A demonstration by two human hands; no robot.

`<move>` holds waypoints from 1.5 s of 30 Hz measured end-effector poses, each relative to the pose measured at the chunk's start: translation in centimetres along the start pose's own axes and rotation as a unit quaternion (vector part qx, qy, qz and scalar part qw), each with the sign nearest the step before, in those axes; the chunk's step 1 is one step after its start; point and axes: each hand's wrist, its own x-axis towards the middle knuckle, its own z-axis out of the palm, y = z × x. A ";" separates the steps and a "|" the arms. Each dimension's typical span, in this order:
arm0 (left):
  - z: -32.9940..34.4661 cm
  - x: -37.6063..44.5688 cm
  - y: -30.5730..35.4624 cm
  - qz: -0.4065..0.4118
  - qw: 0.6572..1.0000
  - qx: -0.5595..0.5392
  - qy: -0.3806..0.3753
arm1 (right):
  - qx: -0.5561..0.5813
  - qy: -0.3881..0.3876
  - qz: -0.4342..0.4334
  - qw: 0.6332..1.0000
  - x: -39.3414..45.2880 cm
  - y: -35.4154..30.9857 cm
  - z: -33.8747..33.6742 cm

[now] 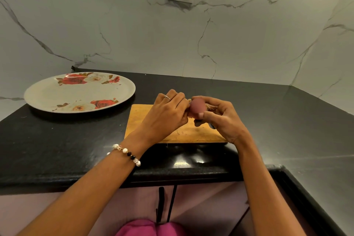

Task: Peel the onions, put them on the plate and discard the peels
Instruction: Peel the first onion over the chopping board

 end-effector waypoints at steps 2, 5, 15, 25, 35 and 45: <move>-0.1 0.1 0.0 -0.034 0.998 -0.038 0.022 | 0.003 0.002 0.001 1.000 -0.1 0.0 -0.1; -0.4 0.1 0.0 -0.081 0.991 -0.102 0.039 | -0.006 0.005 0.007 1.000 0.0 0.1 -0.3; -0.8 -0.3 -0.6 -0.043 0.994 -0.100 0.019 | -0.014 0.002 -0.032 0.999 0.2 0.5 -0.4; -0.7 -0.2 -0.3 -0.024 0.993 -0.108 0.029 | 0.030 -0.021 -0.012 0.999 0.3 0.3 0.0; -1.6 0.2 0.1 -0.157 0.951 -0.242 0.113 | 0.116 -0.012 -0.059 0.991 0.8 1.2 -0.7; -1.5 0.2 0.6 -0.130 0.952 -0.269 0.059 | 0.022 -0.001 -0.127 0.992 1.0 0.8 0.0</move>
